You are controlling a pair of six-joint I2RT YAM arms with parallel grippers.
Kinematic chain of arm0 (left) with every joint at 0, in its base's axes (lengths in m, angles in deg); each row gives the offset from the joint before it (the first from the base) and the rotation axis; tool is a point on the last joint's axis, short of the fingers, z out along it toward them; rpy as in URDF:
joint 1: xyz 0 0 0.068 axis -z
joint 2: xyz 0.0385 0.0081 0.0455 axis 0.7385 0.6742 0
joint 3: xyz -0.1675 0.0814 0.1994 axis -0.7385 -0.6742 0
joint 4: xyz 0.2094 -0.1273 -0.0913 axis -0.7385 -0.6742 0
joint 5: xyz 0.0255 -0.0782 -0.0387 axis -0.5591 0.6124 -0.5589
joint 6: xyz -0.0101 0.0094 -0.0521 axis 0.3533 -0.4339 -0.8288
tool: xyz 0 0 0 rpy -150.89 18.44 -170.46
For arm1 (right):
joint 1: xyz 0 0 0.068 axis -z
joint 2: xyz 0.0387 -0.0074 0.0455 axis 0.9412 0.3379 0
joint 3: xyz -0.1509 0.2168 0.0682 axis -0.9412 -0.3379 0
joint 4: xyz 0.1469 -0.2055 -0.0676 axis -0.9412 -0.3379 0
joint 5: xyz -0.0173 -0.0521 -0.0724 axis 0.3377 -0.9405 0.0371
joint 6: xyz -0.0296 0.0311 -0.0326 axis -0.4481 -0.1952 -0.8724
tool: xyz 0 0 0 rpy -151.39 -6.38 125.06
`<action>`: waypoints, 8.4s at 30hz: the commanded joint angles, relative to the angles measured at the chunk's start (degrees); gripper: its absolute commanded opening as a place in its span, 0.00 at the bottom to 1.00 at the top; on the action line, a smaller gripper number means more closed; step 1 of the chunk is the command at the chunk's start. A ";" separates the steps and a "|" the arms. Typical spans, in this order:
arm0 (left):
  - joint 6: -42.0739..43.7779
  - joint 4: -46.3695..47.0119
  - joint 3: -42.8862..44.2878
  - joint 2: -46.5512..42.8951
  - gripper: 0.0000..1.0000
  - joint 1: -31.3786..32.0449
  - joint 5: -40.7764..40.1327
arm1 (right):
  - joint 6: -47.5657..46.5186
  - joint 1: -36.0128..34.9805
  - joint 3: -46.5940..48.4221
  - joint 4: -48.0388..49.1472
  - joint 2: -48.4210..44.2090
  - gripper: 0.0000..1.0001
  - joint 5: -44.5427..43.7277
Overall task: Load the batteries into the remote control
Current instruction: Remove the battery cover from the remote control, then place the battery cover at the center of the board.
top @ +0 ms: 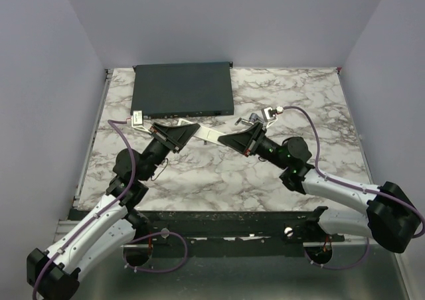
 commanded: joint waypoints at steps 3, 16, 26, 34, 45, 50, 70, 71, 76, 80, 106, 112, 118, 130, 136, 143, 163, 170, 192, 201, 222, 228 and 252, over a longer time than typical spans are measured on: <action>2.16 2.08 0.56 -0.74 0.33 -0.44 6.55 | -5.17 1.05 2.82 -10.04 -2.45 0.01 -0.80; 2.53 6.15 2.42 2.91 0.15 -1.17 13.71 | -9.55 4.68 6.27 -20.92 -4.22 0.01 2.36; 2.44 8.18 3.38 5.29 0.06 -1.70 17.86 | -12.05 6.91 9.47 -25.50 -2.78 0.01 6.31; 2.44 8.58 3.41 5.32 0.22 -2.25 19.48 | -12.52 9.45 10.56 -27.54 -2.15 0.01 8.33; 1.17 8.76 2.12 3.73 0.26 -4.26 18.69 | -11.92 10.39 10.12 -27.36 -1.91 0.01 10.49; 0.69 9.19 1.73 3.21 0.44 -4.99 18.57 | -11.48 10.48 9.06 -27.27 -2.44 0.01 10.43; -0.63 9.99 0.49 3.13 0.47 -5.51 17.28 | -7.55 10.56 5.92 -20.24 -2.72 0.01 13.39; -0.78 9.97 0.49 3.13 0.49 -5.60 17.29 | -7.35 10.57 5.77 -19.74 -2.71 0.01 13.56; -1.51 10.43 0.14 2.87 0.48 -6.02 17.37 | -6.80 10.56 5.37 -18.67 -2.48 0.01 14.01; -1.51 10.51 0.05 2.67 0.42 -6.13 17.37 | -6.77 10.74 5.11 -18.66 -2.77 0.01 13.75; -3.42 13.58 0.29 5.72 0.39 -6.40 20.29 | -3.53 11.15 3.49 -11.49 -1.16 0.01 15.37; -3.44 13.77 0.75 6.71 0.29 -6.44 21.05 | -4.00 11.10 3.91 -11.89 -0.61 0.01 15.42; -3.45 13.68 0.93 7.17 0.08 -6.40 20.80 | -5.62 11.09 4.55 -13.95 -0.63 0.01 15.70; -2.74 12.71 1.59 6.37 0.00 -6.39 20.25 | -10.98 11.09 6.09 -24.72 -2.31 0.39 11.04; -2.99 13.14 2.37 7.00 0.00 -6.40 20.53 | -10.77 11.12 5.70 -26.12 -2.50 0.44 9.64; -2.27 11.95 2.41 5.56 0.00 -6.44 20.01 | -12.10 11.10 5.82 -29.73 -3.31 0.35 7.60; -0.03 9.37 3.86 4.02 0.00 -6.49 19.61 | -12.33 11.09 5.07 -33.27 -4.54 0.43 6.06; 0.69 9.28 3.38 3.35 0.00 -6.49 18.87 | -13.56 11.09 3.95 -34.72 -6.22 0.26 4.57; 2.88 7.86 4.61 2.52 0.00 -6.53 18.85 | -14.97 11.11 4.66 -37.22 -5.57 0.51 4.52; 2.88 7.87 4.45 2.51 0.00 -6.49 18.69 | -15.15 11.10 4.64 -37.37 -5.19 0.22 4.08; 9.30 -6.01 6.61 1.56 0.00 -6.51 12.27 | -14.90 11.09 3.15 -37.14 -9.35 0.03 2.50; 9.89 -7.76 6.49 1.96 0.00 -6.49 11.19 | -13.79 11.09 1.89 -34.85 -10.30 0.01 2.64; 14.98 -22.63 6.96 1.02 0.00 -6.57 1.90 | -16.62 11.12 2.14 -41.29 -18.58 0.01 -8.36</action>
